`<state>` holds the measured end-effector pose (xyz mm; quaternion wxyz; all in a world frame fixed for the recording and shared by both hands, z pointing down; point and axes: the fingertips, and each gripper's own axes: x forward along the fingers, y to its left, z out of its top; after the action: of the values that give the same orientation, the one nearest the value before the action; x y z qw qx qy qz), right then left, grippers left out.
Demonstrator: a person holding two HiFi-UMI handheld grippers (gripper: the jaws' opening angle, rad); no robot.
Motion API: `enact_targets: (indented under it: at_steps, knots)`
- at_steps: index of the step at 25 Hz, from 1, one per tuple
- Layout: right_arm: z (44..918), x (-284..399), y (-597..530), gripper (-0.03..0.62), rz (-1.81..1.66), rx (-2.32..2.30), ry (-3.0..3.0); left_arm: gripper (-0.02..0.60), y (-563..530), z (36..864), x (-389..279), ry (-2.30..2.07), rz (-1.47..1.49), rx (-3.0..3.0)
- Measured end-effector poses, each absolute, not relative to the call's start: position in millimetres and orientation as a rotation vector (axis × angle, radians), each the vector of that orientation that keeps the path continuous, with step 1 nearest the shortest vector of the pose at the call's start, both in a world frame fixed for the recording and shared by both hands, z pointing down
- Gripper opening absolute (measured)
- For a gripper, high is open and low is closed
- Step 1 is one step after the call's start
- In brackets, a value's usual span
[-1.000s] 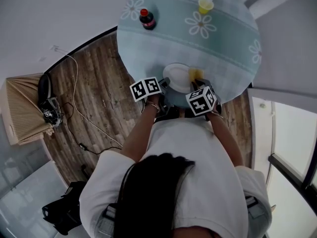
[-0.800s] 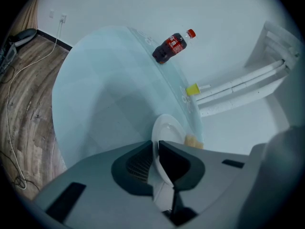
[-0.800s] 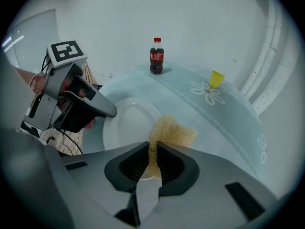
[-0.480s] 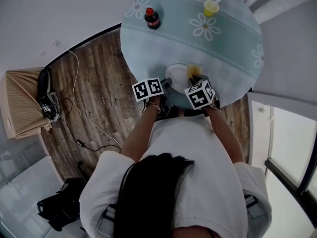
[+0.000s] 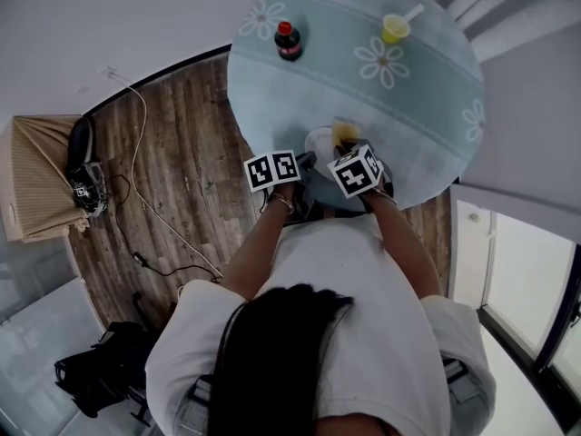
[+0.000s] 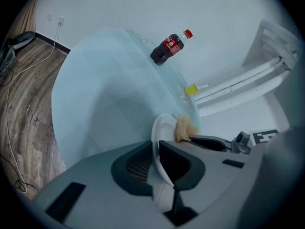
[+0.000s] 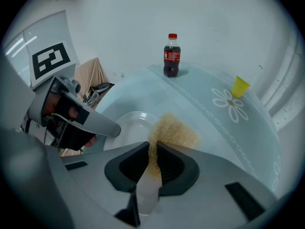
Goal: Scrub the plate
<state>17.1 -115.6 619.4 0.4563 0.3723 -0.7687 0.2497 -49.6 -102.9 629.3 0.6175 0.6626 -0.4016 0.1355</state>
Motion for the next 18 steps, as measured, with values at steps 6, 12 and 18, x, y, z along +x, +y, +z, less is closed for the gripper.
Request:
enact_targets:
  at_steps: [6, 12, 18]
  knots:
    - [617.8, -3.8, -126.0, 0.061, 0.614, 0.835, -1.934, 0.049, -105.4, 629.9, -48.2, -0.912, 0.316, 1.537]
    - [616.3, -22.0, -125.8, 0.061, 0.593, 0.725, -1.968, 0.049, -105.6, 629.1, -47.7, -0.913, 0.308, 1.537]
    - [614.1, -32.3, -116.4, 0.061, 0.618, 0.614, -2.014, 0.049, -105.6, 629.2, -47.9, -0.906, 0.295, 1.528]
